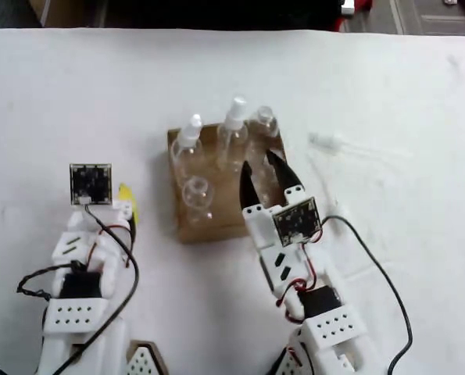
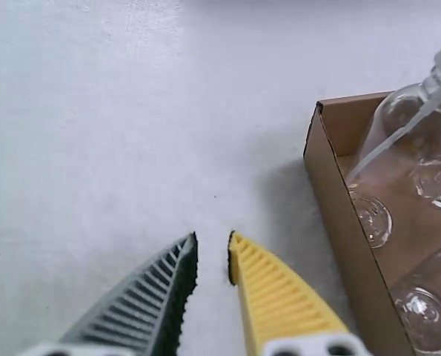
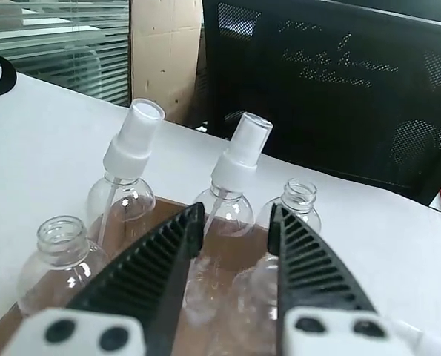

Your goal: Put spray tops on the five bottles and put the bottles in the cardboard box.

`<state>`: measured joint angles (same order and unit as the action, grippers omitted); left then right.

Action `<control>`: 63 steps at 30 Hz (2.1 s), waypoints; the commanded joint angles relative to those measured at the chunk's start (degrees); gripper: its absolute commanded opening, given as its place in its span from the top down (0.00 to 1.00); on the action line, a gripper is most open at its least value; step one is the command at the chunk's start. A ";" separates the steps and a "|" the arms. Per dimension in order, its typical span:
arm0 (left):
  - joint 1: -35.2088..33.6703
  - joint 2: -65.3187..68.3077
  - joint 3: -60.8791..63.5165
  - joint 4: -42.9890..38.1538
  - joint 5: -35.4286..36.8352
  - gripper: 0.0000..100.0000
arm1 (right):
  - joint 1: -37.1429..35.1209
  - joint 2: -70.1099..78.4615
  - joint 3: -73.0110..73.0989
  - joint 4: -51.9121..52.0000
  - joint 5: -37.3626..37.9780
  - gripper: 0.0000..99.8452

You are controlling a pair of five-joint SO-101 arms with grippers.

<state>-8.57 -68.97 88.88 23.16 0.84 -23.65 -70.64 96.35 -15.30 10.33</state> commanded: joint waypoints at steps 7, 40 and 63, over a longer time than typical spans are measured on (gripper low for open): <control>0.48 -1.10 -1.76 -0.53 -0.62 0.93 | 1.45 -0.92 0.18 0.13 0.97 0.88; 0.48 -1.10 -1.67 -0.53 -0.62 0.93 | 11.30 -1.63 -38.59 40.75 -6.77 0.88; 0.48 -1.10 -1.49 -0.18 -0.62 0.93 | 26.15 77.67 -107.96 81.10 26.64 0.88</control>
<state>-8.57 -68.97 88.88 23.16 0.84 2.02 -8.40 2.02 60.22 30.46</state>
